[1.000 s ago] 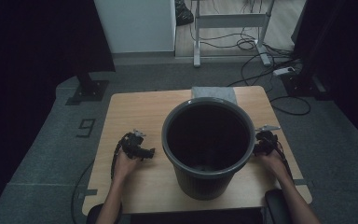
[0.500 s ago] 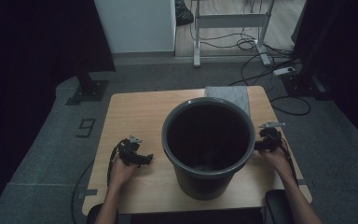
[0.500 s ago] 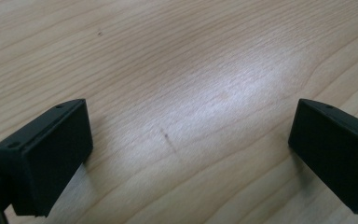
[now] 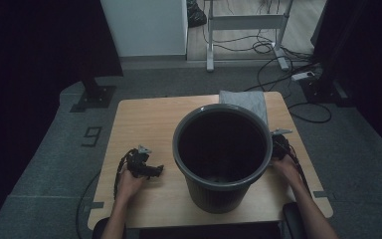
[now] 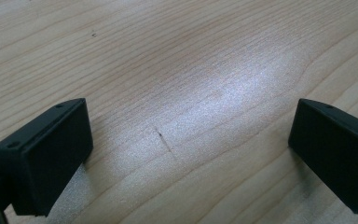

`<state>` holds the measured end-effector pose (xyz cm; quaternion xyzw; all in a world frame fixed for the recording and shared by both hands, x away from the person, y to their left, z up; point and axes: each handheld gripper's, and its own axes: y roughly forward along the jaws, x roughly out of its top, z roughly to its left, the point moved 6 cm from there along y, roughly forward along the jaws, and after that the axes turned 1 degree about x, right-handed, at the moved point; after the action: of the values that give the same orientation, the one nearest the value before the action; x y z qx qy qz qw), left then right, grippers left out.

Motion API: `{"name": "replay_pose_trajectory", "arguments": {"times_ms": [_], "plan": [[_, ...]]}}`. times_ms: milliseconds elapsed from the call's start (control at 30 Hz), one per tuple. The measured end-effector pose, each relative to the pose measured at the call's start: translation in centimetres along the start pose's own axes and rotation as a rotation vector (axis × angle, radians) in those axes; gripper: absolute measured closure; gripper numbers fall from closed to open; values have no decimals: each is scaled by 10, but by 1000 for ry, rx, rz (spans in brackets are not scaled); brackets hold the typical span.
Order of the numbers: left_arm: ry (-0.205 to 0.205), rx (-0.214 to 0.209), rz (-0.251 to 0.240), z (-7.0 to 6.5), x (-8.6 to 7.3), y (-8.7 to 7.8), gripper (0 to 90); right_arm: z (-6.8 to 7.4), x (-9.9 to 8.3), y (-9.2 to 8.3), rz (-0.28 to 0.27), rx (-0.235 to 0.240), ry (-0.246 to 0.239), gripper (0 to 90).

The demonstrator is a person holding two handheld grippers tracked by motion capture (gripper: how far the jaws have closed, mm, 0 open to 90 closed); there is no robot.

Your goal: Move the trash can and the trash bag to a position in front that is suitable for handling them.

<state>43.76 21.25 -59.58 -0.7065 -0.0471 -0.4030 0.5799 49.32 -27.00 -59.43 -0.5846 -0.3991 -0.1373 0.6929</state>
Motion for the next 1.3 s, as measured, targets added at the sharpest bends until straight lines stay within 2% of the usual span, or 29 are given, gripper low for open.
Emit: {"name": "replay_pose_trajectory", "arguments": {"times_ms": [67, 200, 300, 333, 400, 467, 500, 567, 600, 633, 667, 700, 833, 867, 900, 933, 967, 1000, 1033, 1067, 1133, 1167, 1300], "plan": [[-1, 0, 0, 0, 0, 0, 0, -2, -5, -4, -7, 3, 7, 140], [-2, 0, 6, 0, -1, -1, 0, -8, -27, -27, 4, -3, 12, 143], [2, 4, 30, 0, -1, -3, 0, -8, -38, -38, 5, 0, 9, 146], [10, 18, 37, 0, -1, -4, 0, -8, -41, -41, 9, 0, 6, 149], [29, 32, 22, -3, 4, -10, 0, -7, -44, -47, 22, -7, -21, 148], [39, 9, -8, -12, 9, -19, 0, -4, -44, -52, 25, -37, -79, 138], [55, 2, -19, -17, 11, -24, 0, -1, -44, -56, 17, -40, -90, 134], [101, -19, -40, -29, 14, -34, 0, 8, -40, -66, -15, 8, -88, 52], [101, -19, -40, -29, 14, -34, 0, 14, -38, -72, -32, 42, -102, 23], [135, -40, -57, -43, 15, -43, 0, 21, -37, -79, -41, 70, -121, 20], [135, -40, -57, -43, 15, -43, 0, 21, -37, -79, -41, 70, -121, 20], [161, -61, -78, -56, 17, -51, 0, 40, -32, -93, -73, 135, -137, 0], [191, -114, -117, -81, 22, -60, 0, 74, -26, -107, -105, 231, -172, 0], [195, -127, -128, -86, 23, -62, 0, 83, -24, -108, -108, 249, -187, 0], [196, -140, -136, -90, 23, -63, 0, 90, -23, -109, -106, 243, -202, 19], [196, -140, -136, -90, 23, -63, 0, 94, -22, -109, -101, 225, -224, 2], [205, -156, -141, -95, 24, -65, 0, 97, -22, -109, -101, 225, -232, 0], [205, -156, -141, -95, 24, -65, 0, 100, -22, -108, -95, 240, -225, 0], [215, -125, -134, -94, 24, -67, 0, 102, -22, -107, -89, 250, -221, 0], [215, -119, -133, -92, 24, -68, 0, 103, -21, -106, -89, 253, -218, 0], [199, -117, -138, -90, 23, -69, 0, 107, -19, -102, -93, 264, -209, 0], [178, -111, -132, -83, 22, -70, 0, 108, -17, -100, -97, 270, -205, 0], [153, -79, -125, -69, 18, -72, 0, 117, -6, -87, -100, 278, -199, 0]]}}
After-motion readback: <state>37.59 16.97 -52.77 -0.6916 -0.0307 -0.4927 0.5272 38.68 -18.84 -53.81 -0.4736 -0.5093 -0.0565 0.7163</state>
